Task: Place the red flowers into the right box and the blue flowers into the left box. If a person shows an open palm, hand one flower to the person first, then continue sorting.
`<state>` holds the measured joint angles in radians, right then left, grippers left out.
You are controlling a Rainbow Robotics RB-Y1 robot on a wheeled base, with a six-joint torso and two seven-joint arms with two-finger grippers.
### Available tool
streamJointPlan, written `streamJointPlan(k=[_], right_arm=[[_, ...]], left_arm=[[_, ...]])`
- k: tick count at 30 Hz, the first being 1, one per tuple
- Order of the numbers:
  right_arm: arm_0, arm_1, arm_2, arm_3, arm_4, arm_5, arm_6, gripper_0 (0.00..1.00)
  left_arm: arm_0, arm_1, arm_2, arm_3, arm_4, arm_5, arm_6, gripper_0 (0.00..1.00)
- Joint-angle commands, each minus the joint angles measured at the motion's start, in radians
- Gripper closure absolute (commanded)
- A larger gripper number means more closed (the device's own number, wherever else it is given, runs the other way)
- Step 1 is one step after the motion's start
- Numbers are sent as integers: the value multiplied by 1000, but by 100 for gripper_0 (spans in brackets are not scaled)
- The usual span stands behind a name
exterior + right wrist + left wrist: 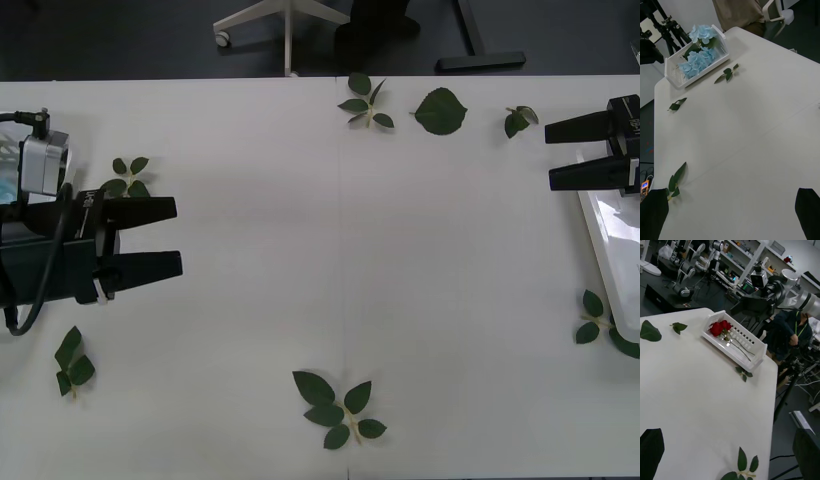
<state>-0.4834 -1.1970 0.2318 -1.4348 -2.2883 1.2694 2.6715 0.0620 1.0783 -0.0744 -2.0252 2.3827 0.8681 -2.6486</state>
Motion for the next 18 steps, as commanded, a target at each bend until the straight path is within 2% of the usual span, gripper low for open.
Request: streamJointPlan(k=[1, 18], right_arm=[[9, -32, -12, -26, -13, -1, 34, 0], [9, -32, -12, -26, -13, -1, 34, 0]], left_arm=[[-27, 77, -27, 10, 49, -6, -57, 0], [-44, 94, -33, 22, 73, 12, -57, 0]])
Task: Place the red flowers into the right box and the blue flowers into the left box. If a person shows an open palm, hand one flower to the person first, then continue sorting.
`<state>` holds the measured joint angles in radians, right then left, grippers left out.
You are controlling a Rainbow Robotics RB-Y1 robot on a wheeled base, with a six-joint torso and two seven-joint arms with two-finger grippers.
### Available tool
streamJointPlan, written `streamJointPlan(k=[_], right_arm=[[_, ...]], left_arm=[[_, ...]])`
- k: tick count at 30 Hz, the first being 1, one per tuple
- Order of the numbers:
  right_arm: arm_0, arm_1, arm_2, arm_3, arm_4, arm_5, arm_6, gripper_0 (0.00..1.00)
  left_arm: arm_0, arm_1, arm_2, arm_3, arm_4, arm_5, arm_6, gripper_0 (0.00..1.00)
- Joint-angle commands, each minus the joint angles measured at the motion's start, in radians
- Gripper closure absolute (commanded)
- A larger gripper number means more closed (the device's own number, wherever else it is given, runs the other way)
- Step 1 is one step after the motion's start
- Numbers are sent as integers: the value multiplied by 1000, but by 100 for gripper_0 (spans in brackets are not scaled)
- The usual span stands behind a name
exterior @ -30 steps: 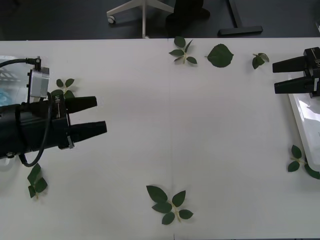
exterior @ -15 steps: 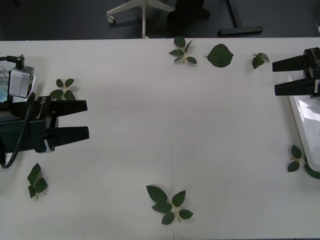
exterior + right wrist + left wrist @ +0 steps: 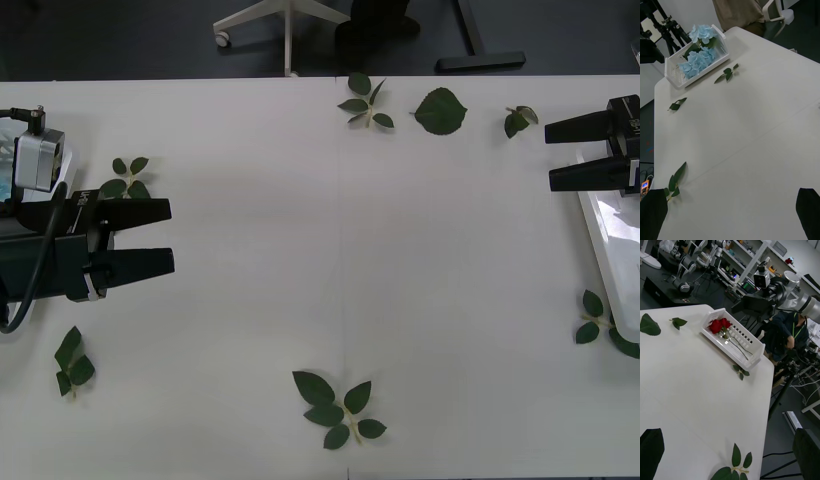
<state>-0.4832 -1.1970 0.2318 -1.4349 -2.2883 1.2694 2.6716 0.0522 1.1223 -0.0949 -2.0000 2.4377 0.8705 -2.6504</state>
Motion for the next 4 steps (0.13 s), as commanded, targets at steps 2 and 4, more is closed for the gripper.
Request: streamJointPlan(k=[2, 4], right_arm=[[9, -32, -12, -25, -13, -1, 34, 0], [9, -32, -12, -25, -13, -1, 34, 0]], left_arm=[[-34, 50, -12, -3, 18, 10, -55, 0], [-34, 50, -12, -3, 18, 10, -55, 0]])
